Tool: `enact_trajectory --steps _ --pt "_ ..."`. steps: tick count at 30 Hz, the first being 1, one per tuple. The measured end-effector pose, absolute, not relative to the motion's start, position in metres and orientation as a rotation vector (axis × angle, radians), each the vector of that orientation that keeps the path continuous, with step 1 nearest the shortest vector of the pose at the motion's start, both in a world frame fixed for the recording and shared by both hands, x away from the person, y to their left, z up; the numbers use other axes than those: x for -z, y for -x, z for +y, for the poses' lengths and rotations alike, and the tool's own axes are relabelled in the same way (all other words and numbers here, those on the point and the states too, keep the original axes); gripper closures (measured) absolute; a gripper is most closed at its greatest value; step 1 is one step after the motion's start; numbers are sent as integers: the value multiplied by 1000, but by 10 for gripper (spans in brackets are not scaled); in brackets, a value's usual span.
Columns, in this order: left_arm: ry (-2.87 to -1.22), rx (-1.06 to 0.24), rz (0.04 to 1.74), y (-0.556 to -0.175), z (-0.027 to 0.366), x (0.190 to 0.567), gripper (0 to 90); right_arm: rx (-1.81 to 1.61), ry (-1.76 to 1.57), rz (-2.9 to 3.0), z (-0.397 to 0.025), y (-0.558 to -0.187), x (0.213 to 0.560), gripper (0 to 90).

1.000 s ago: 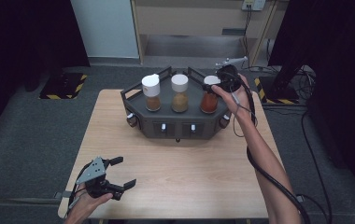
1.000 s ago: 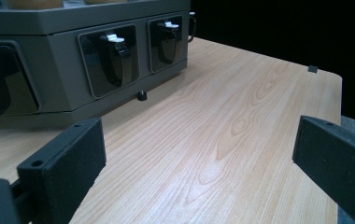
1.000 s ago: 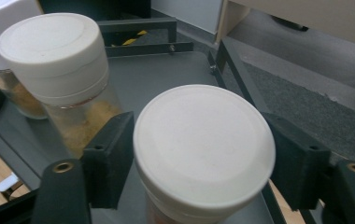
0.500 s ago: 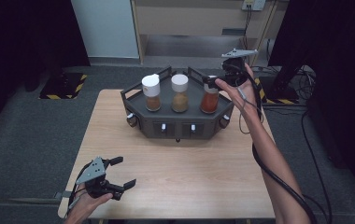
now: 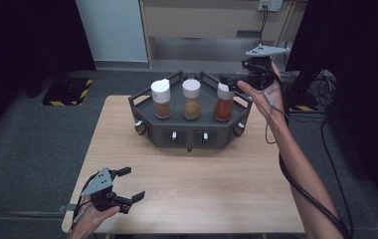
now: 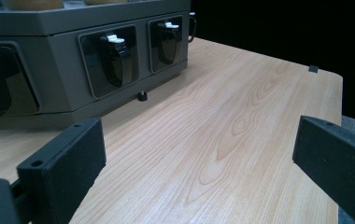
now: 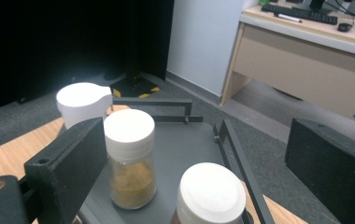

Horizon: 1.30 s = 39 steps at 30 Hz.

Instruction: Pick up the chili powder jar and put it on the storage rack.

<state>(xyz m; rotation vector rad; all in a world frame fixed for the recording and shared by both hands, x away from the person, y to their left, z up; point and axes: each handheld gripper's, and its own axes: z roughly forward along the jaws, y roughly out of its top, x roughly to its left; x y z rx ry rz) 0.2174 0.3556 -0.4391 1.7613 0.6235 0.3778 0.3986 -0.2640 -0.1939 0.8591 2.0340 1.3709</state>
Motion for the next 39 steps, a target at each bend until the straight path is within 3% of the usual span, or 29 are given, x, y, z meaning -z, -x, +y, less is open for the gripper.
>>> enact_trajectory --steps 15,39 --pt "-1762 -380 624 -217 355 439 12 -1448 -723 2026 -292 -359 196 65" --pt "-1757 -386 623 -217 355 439 13 -1575 -635 1992 -335 -298 234 69"
